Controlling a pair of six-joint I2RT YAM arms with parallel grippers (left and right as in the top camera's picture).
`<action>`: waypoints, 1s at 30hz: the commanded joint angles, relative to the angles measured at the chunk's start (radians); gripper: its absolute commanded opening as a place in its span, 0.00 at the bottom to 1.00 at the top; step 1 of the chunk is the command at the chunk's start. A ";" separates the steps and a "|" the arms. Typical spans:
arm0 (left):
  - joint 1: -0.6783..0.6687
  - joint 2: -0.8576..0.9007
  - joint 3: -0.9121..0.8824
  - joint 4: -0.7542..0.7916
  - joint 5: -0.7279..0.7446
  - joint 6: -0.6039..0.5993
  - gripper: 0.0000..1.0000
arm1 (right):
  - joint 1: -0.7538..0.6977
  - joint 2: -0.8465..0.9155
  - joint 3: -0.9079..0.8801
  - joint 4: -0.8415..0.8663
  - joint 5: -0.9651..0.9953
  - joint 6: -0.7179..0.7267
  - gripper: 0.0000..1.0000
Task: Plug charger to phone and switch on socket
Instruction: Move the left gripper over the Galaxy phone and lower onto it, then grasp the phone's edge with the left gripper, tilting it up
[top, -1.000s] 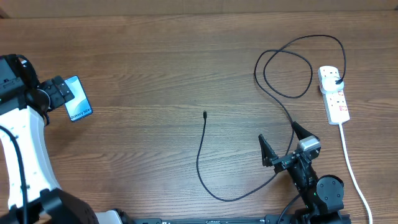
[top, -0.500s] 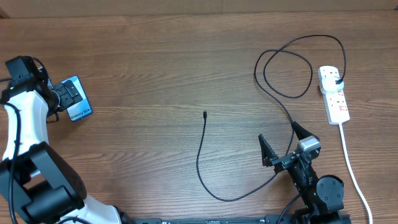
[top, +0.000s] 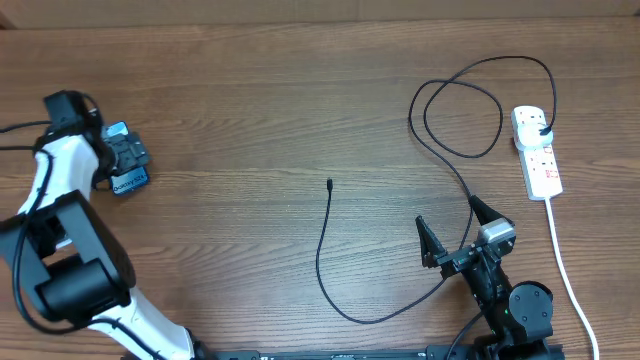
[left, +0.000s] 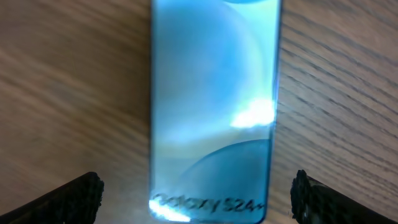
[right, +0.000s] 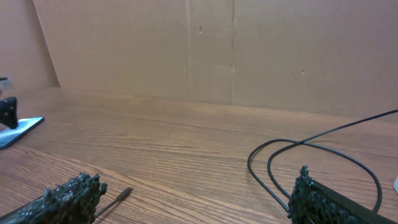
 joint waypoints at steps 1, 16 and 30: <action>-0.025 0.047 0.023 0.026 -0.085 -0.025 1.00 | 0.005 -0.008 -0.011 0.004 0.006 0.006 1.00; -0.027 0.063 0.029 0.134 -0.011 -0.195 1.00 | 0.005 -0.008 -0.011 0.005 0.006 0.006 1.00; 0.011 0.195 0.291 -0.139 0.059 -0.175 1.00 | 0.005 -0.008 -0.011 0.005 0.006 0.006 1.00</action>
